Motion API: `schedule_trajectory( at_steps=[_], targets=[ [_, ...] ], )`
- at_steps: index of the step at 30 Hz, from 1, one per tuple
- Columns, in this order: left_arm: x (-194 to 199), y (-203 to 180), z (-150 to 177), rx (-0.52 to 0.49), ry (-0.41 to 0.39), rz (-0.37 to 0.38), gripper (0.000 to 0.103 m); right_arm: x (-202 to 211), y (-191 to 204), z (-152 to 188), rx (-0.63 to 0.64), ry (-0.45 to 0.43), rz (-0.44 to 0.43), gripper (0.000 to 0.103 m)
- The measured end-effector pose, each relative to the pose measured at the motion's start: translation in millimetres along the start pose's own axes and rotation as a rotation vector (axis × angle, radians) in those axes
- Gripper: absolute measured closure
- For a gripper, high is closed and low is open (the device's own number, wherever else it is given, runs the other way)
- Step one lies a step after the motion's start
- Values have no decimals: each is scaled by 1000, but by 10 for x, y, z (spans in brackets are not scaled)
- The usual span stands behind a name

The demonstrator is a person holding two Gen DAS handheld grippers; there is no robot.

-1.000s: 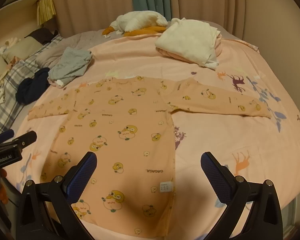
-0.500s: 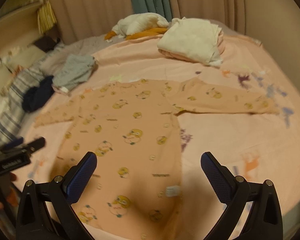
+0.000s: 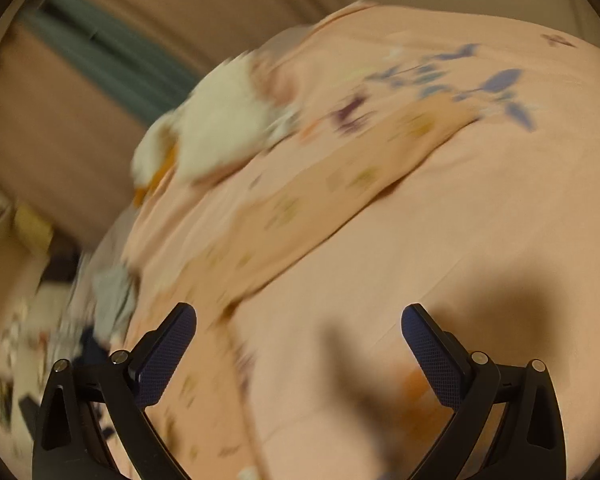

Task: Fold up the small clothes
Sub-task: 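Grasp the cuff of one peach sleeve with the right gripper and lift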

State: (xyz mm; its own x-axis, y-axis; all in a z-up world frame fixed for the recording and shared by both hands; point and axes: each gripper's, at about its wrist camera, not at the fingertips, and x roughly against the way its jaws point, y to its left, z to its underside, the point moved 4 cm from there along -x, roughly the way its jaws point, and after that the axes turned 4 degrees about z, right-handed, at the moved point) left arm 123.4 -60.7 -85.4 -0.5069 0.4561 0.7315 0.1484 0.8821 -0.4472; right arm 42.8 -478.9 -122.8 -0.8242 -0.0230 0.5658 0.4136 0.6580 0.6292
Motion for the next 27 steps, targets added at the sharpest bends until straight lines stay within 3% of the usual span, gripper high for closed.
schedule_trajectory(
  at_steps=[5,14,17,22,24,27],
  targets=[
    [-236,-74,-190,4,22,-5,2,-196,-446,-429,-121,-24,35,5],
    [-507,-260,-461,-48,10,-26,2,-617,-800,-772,-262,-53,34,33],
    [-576,-293,-498,-48,11,-23,2,-693,-875,-847,-303,-80,18,47],
    [-629,-268,-515,-42,19,-30,2,-750,-982,-867,-316,-93,76,94],
    [-602,-253,-523,-41,14,-34,2,-723,-994,-878,-329,-96,69,95],
    [-508,-192,-549,-47,-10,-50,2,-540,-717,-943,-219,-122,103,95]
  ],
)
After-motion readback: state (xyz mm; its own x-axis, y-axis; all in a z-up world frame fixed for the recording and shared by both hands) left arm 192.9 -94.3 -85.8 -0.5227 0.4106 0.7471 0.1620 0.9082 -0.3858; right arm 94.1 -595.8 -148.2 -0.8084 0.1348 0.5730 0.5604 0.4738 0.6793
